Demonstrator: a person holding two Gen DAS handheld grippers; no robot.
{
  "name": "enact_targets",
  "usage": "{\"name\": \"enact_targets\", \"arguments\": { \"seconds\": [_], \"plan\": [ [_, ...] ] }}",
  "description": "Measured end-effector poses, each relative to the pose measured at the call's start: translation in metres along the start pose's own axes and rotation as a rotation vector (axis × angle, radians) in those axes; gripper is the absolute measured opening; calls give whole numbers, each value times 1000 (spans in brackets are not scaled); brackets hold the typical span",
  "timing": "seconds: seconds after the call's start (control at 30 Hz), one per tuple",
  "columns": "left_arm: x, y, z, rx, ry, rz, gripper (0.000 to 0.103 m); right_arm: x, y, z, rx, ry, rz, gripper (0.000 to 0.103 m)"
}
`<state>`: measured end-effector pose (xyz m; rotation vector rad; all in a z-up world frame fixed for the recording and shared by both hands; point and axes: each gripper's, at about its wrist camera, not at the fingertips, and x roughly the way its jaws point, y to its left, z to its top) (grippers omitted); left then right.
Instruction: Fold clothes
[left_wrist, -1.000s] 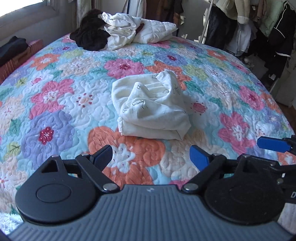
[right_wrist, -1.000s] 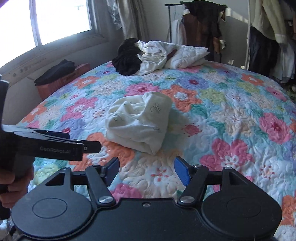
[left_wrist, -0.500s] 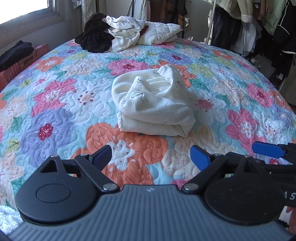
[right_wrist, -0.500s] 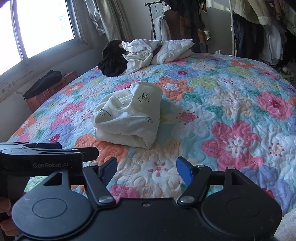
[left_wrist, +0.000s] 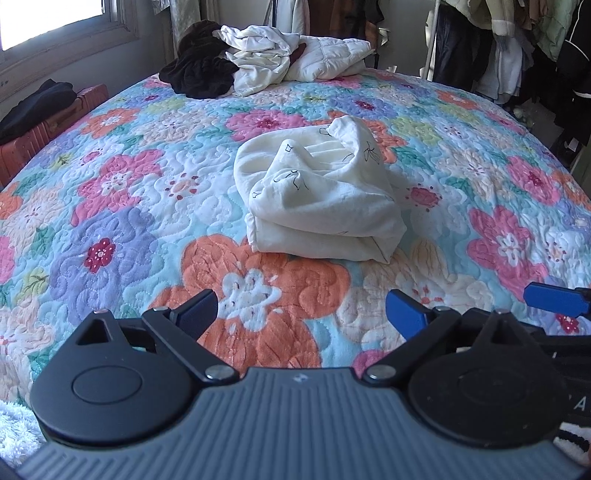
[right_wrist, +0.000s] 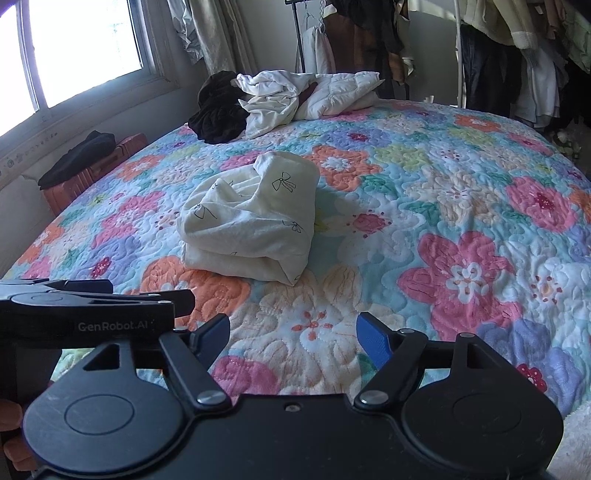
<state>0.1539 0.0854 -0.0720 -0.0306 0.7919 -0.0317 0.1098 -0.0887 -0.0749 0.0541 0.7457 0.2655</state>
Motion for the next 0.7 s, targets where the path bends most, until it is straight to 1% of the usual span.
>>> {"name": "enact_targets", "arguments": {
  "seconds": [0.23,0.37,0.43,0.5,0.7],
  "plan": [
    [0,-4,-3,31,-21,17,99,1,-2,-4,7,6,13,81],
    [0,-5,-4,40,-17,20,100,-1,-3,-4,18,-1,22,84],
    [1,-5,-4,37,-10,27,100,-1,-5,-4,36,-3,33,86],
    [1,-5,-4,37,-8,34,100,0,-8,-4,65,0,58,90],
    [0,-4,-4,39,-8,29,100,5,-19,-4,175,37,99,92]
  ]
}}
